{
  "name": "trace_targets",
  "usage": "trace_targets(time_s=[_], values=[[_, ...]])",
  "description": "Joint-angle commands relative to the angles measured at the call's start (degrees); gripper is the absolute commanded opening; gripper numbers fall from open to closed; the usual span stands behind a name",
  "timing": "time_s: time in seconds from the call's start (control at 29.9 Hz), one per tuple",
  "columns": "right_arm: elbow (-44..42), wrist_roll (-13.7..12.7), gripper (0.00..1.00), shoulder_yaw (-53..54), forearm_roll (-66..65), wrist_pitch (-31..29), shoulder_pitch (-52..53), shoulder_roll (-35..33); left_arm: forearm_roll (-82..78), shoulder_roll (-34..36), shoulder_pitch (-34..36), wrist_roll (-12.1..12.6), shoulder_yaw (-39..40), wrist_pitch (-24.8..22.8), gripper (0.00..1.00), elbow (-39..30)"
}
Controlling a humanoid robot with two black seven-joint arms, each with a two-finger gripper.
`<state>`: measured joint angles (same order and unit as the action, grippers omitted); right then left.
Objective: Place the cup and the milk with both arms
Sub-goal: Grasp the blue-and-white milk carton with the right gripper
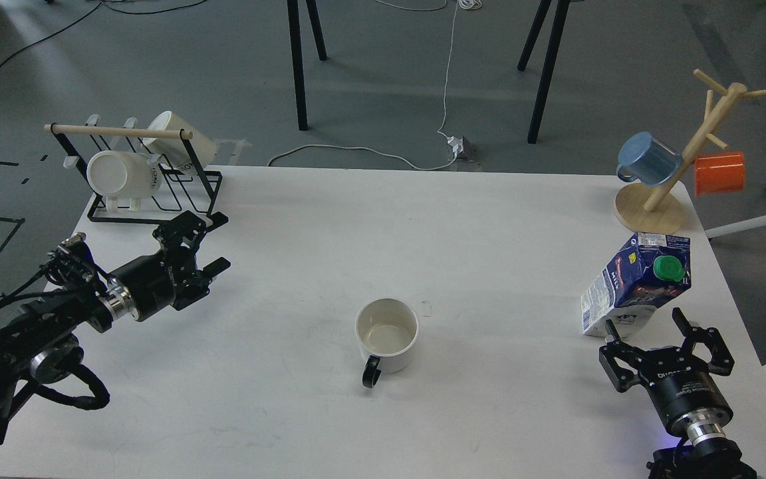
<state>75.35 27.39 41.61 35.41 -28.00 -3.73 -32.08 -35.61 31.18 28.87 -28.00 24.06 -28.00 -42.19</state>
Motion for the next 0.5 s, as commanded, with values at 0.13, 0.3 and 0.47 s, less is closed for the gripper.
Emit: trace_targets(time_s=[0.13,0.3,0.47], values=[[-0.3,0.1,1.00,0.9,0.0,0.0,0.7,0.3,0.0,-0.2,-0.2,0.0,0.0,0.0,0.99,0.0],[-0.6,0.2,0.99,1.0,0.0,0.0,0.8,0.3,0.0,-0.9,-1.0,0.0,0.0,0.0,0.99,0.2],[-0.8,0.2,0.99,0.8,-0.1,0.0,1.1,1.5,0.0,-0.9,-1.2,0.0,-0.1,0.0,0.99,0.3]])
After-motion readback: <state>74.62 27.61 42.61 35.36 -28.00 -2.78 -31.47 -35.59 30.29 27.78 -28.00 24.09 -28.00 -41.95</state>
